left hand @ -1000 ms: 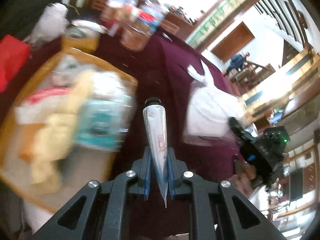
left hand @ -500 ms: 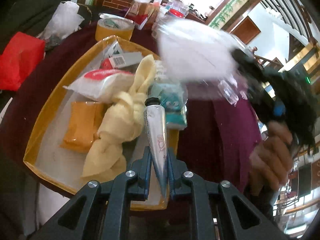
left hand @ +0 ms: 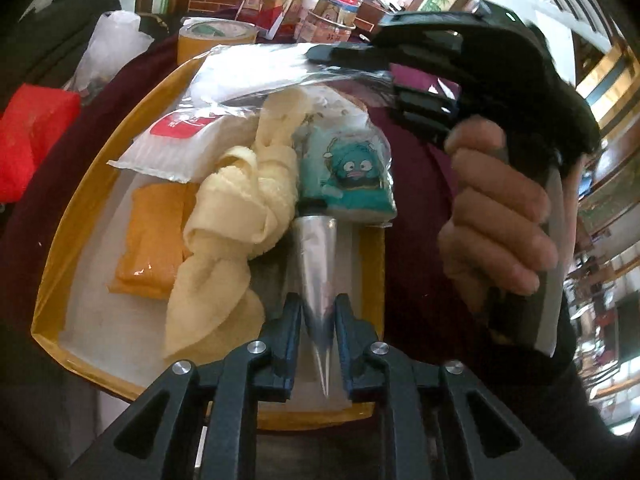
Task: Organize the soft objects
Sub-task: 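Place the pink tube and mask bag into the tray, then reach the right tool to the pink clear pouch and grasp it, then carry the pink pouch to the tray and release it with the right tool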
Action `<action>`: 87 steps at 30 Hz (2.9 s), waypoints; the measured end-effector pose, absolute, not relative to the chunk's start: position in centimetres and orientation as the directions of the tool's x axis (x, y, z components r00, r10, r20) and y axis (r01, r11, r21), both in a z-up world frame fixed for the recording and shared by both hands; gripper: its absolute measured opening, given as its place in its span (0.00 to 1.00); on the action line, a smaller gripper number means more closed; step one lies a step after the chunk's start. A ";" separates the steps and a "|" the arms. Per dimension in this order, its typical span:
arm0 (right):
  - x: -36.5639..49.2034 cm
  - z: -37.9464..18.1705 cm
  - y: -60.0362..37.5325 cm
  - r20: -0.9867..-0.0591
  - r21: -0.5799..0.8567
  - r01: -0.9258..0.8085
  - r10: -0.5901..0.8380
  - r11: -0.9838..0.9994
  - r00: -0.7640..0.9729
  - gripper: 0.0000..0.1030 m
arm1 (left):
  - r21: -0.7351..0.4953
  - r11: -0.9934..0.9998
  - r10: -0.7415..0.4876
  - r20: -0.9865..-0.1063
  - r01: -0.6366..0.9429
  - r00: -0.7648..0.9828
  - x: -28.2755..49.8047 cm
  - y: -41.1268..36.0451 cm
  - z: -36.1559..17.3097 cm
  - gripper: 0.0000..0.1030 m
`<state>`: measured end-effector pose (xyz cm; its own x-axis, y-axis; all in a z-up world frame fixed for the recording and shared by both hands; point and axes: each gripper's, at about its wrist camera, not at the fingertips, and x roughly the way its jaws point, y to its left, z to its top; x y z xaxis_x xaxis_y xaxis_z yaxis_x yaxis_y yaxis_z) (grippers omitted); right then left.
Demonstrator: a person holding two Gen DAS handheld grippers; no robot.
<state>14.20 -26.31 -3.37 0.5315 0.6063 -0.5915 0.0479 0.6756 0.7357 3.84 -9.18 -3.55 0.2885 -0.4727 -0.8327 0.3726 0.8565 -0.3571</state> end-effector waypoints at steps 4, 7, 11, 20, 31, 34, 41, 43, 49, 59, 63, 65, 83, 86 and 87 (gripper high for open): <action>13.5 -2.9 -26.9 -0.627 0.684 0.052 0.550 0.727 0.552 0.52 | -0.333 0.854 -0.465 -0.833 0.399 0.300 3.0 -9.6 -3.4 0.47; 12.2 -1.8 -28.1 -0.625 0.657 0.033 0.521 0.753 0.581 0.56 | -0.303 0.855 -0.461 -0.817 0.422 0.348 2.0 -9.8 -2.4 0.58; 9.4 0.4 -30.1 -0.606 0.608 -0.041 0.496 0.793 0.622 0.63 | -0.269 0.863 -0.450 -0.796 0.428 0.404 0.9 -10.0 -0.9 0.60; 4.5 1.6 -38.9 -0.620 0.497 -0.058 0.401 0.866 0.674 0.73 | -0.259 0.879 -0.441 -0.761 0.400 0.476 0.1 -11.3 1.6 0.74; 7.0 -0.6 -52.5 -0.806 0.266 0.211 0.097 0.941 0.584 0.73 | -0.376 0.844 -0.524 -0.729 0.382 0.441 0.7 -15.3 2.4 0.79; 9.2 -0.9 -54.0 -0.816 0.207 0.227 0.040 0.952 0.576 0.73 | -0.402 0.832 -0.547 -0.714 0.383 0.438 0.7 -15.7 2.2 0.79; 14.3 -3.9 -58.6 -0.834 0.293 0.266 0.110 0.918 0.540 0.73 | -0.410 0.833 -0.547 -0.716 0.373 0.435 0.9 -15.4 1.6 0.79; 14.5 -4.9 -58.7 -0.845 0.301 0.265 0.127 0.916 0.519 0.74 | -0.416 0.831 -0.550 -0.713 0.369 0.434 0.9 -15.1 1.6 0.79; 13.2 -4.8 -54.4 -0.854 0.220 0.155 0.114 0.963 0.508 0.83 | -0.429 0.822 -0.563 -0.709 0.375 0.424 0.7 -15.1 1.3 0.79; 9.3 -4.9 -50.9 -0.881 0.123 0.201 0.014 0.972 0.472 0.68 | -0.437 0.810 -0.577 -0.709 0.390 0.405 -0.1 -15.9 1.5 0.79; 4.3 -3.7 -46.1 -0.840 0.248 0.124 0.149 0.961 0.522 0.68 | -0.484 0.791 -0.606 -0.708 0.375 0.364 0.5 -16.5 1.1 0.79; 1.7 -3.4 -43.5 -0.811 0.328 0.074 0.241 0.942 0.534 0.68 | -0.542 0.762 -0.643 -0.700 0.354 0.310 1.3 -17.0 0.3 0.79; -6.2 -1.6 -30.3 -0.719 0.450 -0.202 0.487 0.870 0.496 0.69 | -0.699 0.701 -0.712 -0.675 0.139 0.195 1.2 -15.4 -4.0 0.33; -5.3 -0.4 -27.8 -0.702 0.445 -0.266 0.517 0.855 0.489 0.69 | -0.694 0.706 -0.702 -0.657 0.144 0.275 0.3 -12.3 -2.0 0.33; -4.6 -0.1 -26.5 -0.702 0.438 -0.287 0.524 0.852 0.482 0.69 | -0.694 0.706 -0.698 -0.648 0.143 0.305 0.1 -10.9 -1.2 0.33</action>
<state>-4.61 -26.46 -0.13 0.4825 0.5237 -0.7021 -0.2868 0.8519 0.4382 0.11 -10.91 -1.23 0.3048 -0.6982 -0.6478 0.1430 0.7060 -0.6936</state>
